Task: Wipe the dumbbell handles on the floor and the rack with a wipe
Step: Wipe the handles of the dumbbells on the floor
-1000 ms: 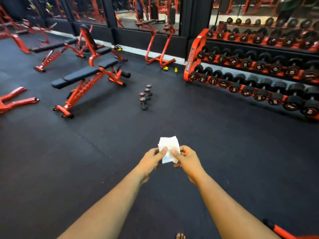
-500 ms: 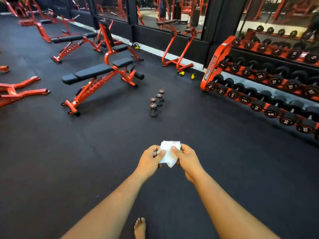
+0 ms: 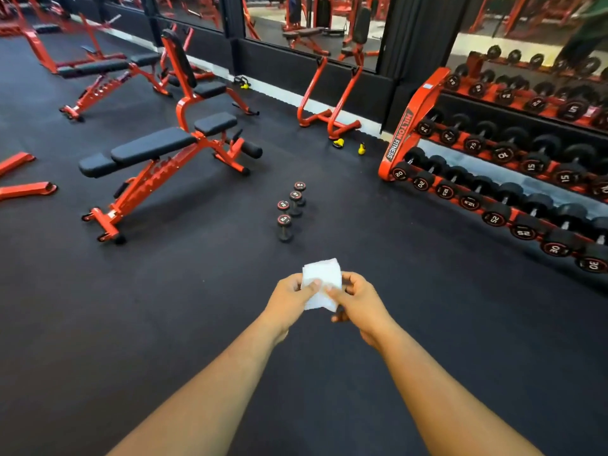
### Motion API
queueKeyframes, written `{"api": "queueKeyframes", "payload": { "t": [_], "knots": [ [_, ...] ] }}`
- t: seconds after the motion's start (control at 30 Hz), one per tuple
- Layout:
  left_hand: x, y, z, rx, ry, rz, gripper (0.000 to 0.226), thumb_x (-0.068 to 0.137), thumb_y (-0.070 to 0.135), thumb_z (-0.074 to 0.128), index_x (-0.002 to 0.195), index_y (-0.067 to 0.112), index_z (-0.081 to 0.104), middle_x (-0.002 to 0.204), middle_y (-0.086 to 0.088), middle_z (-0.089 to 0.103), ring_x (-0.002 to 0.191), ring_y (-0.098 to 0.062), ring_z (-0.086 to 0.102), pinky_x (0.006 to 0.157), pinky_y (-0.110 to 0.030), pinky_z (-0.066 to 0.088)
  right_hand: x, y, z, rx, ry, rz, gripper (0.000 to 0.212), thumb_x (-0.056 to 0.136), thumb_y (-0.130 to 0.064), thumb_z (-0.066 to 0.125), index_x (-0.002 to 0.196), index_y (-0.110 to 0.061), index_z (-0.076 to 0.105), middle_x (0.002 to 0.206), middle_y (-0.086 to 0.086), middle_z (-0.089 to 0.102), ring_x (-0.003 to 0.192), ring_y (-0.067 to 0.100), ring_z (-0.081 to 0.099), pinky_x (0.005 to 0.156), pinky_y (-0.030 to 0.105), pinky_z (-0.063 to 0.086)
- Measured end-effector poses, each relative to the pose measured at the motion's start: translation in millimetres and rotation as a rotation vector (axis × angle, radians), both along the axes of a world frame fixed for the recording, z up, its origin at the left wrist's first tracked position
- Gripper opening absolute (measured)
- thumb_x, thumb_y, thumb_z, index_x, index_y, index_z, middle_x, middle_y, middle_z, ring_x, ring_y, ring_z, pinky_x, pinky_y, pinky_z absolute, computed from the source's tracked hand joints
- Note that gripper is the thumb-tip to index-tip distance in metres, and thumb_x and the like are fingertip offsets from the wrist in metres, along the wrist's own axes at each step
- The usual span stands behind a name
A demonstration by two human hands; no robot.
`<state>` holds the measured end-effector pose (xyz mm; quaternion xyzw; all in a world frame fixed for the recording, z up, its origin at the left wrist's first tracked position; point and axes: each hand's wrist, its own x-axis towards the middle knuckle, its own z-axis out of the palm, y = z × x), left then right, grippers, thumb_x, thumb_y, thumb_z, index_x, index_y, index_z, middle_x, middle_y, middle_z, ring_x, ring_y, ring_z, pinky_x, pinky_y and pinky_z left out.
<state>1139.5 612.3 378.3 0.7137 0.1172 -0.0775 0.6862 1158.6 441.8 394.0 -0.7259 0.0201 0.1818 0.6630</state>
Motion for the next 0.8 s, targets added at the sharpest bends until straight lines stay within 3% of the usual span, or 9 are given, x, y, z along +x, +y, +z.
{"api": "queueKeyframes", "payload": {
  "t": [0.17, 0.27, 0.33, 0.4, 0.53, 0.67, 0.8],
  "knots": [
    [92.9, -17.9, -7.3, -0.036, 0.038, 0.097, 0.027, 0.106, 0.028, 0.055, 0.105, 0.005, 0.069, 0.099, -0.013, 0.077, 0.089, -0.024, 0.073, 0.082, -0.039, 0.061, 95.5, -21.3, -20.5, -0.082, -0.023, 0.174, 0.021, 0.089, -0.011, 0.076, 0.106, -0.007, 0.066, 0.092, 0.020, 0.072, 0.065, 0.019, 0.064, 0.064, 0.037, 0.057],
    [140.9, -35.3, -3.4, -0.036, 0.043, 0.191, 0.023, 0.107, 0.028, 0.052, 0.109, 0.011, 0.067, 0.099, -0.007, 0.078, 0.088, -0.022, 0.076, 0.074, -0.040, 0.064, 156.3, -36.1, -22.6, -0.131, -0.097, 0.225, 0.025, 0.085, -0.014, 0.079, 0.106, -0.016, 0.068, 0.096, 0.011, 0.072, 0.075, 0.018, 0.069, 0.067, 0.033, 0.058],
    [173.1, -44.4, -1.3, 0.014, 0.031, 0.175, 0.023, 0.105, 0.031, 0.055, 0.110, 0.012, 0.068, 0.101, -0.006, 0.077, 0.089, -0.020, 0.076, 0.073, -0.039, 0.063, 195.6, -43.7, -19.2, -0.034, -0.048, 0.196, 0.023, 0.091, -0.020, 0.074, 0.113, -0.020, 0.067, 0.103, 0.004, 0.074, 0.090, 0.020, 0.073, 0.079, 0.039, 0.061],
    [204.5, -50.3, 2.7, 0.024, 0.015, 0.108, 0.024, 0.103, 0.033, 0.060, 0.113, 0.013, 0.068, 0.104, -0.005, 0.077, 0.093, -0.020, 0.075, 0.075, -0.039, 0.063, 235.0, -46.6, -13.4, 0.008, -0.001, 0.209, 0.020, 0.096, -0.026, 0.069, 0.115, -0.019, 0.067, 0.105, 0.002, 0.076, 0.096, 0.022, 0.074, 0.083, 0.045, 0.061],
    [259.1, -47.5, 3.3, -0.036, 0.021, 0.032, 0.029, 0.094, 0.025, 0.074, 0.118, 0.009, 0.066, 0.109, -0.005, 0.077, 0.102, -0.021, 0.074, 0.087, -0.040, 0.061, 307.2, -43.0, -12.8, -0.063, -0.047, 0.145, 0.009, 0.094, -0.019, 0.067, 0.102, -0.015, 0.069, 0.096, 0.004, 0.076, 0.092, 0.027, 0.074, 0.079, 0.050, 0.062],
    [316.1, -28.5, -12.9, -0.066, 0.062, 0.138, 0.020, 0.095, 0.015, 0.072, 0.110, 0.003, 0.069, 0.106, -0.010, 0.077, 0.105, -0.029, 0.072, 0.092, -0.043, 0.060, 369.8, -30.0, -19.6, -0.017, -0.010, 0.075, 0.012, 0.095, -0.019, 0.065, 0.102, -0.009, 0.065, 0.100, 0.011, 0.075, 0.092, 0.030, 0.074, 0.079, 0.054, 0.061],
    [391.5, 0.7, -23.8, -0.164, 0.080, 0.266, 0.014, 0.099, 0.011, 0.062, 0.106, 0.002, 0.071, 0.110, -0.017, 0.075, 0.103, -0.030, 0.072, 0.098, -0.047, 0.056, 434.9, -6.0, -29.4, -0.031, 0.047, 0.092, 0.011, 0.095, -0.016, 0.062, 0.102, -0.007, 0.060, 0.107, 0.013, 0.072, 0.092, 0.026, 0.074, 0.079, 0.046, 0.063]
  ]
}}
